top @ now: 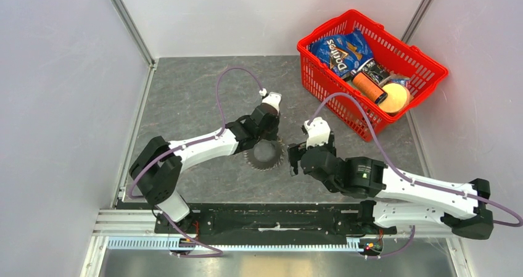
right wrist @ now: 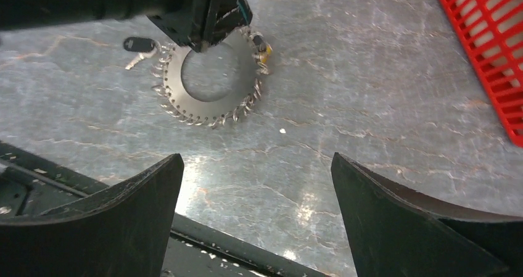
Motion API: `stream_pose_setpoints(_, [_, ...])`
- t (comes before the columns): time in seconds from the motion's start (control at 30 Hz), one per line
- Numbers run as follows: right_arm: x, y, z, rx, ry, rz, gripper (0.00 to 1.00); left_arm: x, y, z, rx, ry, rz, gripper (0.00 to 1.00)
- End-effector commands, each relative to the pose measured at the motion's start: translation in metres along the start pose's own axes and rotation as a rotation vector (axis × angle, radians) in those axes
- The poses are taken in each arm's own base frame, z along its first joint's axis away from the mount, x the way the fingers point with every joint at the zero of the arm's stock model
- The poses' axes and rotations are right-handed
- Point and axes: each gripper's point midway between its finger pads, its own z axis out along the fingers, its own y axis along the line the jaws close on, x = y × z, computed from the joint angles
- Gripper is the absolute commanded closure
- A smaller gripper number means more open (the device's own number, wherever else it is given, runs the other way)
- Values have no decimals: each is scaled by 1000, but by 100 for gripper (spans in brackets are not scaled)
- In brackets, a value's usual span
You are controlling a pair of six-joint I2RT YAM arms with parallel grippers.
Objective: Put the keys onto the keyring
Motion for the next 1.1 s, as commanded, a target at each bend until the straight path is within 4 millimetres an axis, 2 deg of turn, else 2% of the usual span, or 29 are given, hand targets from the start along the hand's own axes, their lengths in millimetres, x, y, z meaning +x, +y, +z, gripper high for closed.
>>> stream_pose_setpoints(0.0, [-4,-16,4,136,-14,20,3,-74,-33,-17,143,-213,-32,56])
stream_pose_setpoints(0.07, [-5,-20,7,180,-8,11,3,-88,-41,-28,185,-244,-23,40])
stream_pose_setpoints(0.17, [-6,-22,9,235,7,-11,3,-112,-51,-51,243,-289,-17,25])
stream_pose_setpoints(0.2, [-10,-23,10,257,5,-16,3,-114,-52,-59,255,-287,-12,21])
stream_pose_setpoints(0.33, [-22,-30,7,328,-9,-58,3,-142,-50,-110,298,-385,-10,17])
stream_pose_setpoints(0.43, [-30,-31,7,345,-41,-59,3,-150,-37,-143,279,-420,7,17])
stream_pose_setpoints(0.63, [-45,-27,9,331,-93,-86,3,-138,-15,-188,261,-427,40,15])
stream_pose_setpoints(0.77, [-72,-29,0,351,-159,-78,3,-131,-2,-220,268,-456,30,15])
stream_pose_setpoints(0.87, [-93,-35,-11,377,-214,-56,3,-127,8,-237,257,-467,22,15])
stream_pose_setpoints(0.97, [-100,-29,-15,317,-201,-102,3,-122,15,-248,252,-481,16,15])
stream_pose_setpoints(1.07, [-111,-27,-20,319,-218,-75,3,-118,21,-254,244,-490,18,15])
